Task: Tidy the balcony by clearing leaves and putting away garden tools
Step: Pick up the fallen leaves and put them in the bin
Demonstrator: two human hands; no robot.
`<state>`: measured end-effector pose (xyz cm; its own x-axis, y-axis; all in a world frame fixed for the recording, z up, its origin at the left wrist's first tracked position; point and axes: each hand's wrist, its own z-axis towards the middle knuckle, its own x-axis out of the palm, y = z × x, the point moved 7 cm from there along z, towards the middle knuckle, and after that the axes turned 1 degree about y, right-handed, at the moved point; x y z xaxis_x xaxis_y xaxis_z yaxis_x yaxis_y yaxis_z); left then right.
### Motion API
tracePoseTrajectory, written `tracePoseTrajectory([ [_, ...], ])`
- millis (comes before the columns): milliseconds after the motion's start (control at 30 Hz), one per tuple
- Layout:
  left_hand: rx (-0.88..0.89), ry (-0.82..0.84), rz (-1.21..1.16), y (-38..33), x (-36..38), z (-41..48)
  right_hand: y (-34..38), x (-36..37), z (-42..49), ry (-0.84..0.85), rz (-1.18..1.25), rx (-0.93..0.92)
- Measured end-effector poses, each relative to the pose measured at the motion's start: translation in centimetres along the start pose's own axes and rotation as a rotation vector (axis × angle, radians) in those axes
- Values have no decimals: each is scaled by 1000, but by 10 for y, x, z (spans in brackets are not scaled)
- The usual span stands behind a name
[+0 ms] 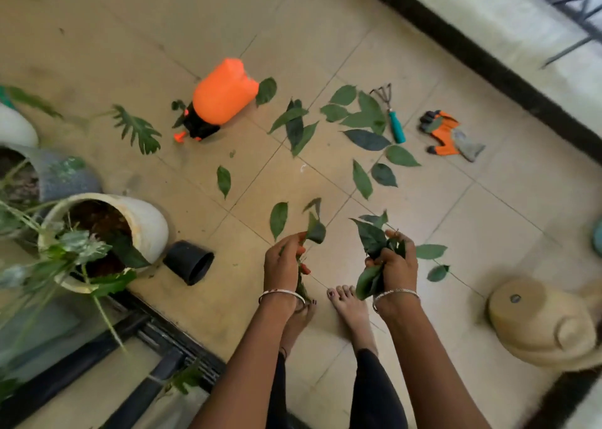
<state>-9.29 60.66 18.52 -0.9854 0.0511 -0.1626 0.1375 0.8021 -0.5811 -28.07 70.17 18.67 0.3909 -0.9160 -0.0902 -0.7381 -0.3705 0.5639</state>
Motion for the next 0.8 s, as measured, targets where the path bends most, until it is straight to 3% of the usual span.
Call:
tracePoseTrajectory([
  [400, 192, 479, 12, -162, 10, -248, 138, -97, -235, 26, 299, -118],
  [567, 231, 651, 33, -188, 16, -327, 162, -166, -305, -27, 429, -208],
  [800, 89, 914, 174, -159, 81, -456, 170, -271, -391, -219, 769, -242],
])
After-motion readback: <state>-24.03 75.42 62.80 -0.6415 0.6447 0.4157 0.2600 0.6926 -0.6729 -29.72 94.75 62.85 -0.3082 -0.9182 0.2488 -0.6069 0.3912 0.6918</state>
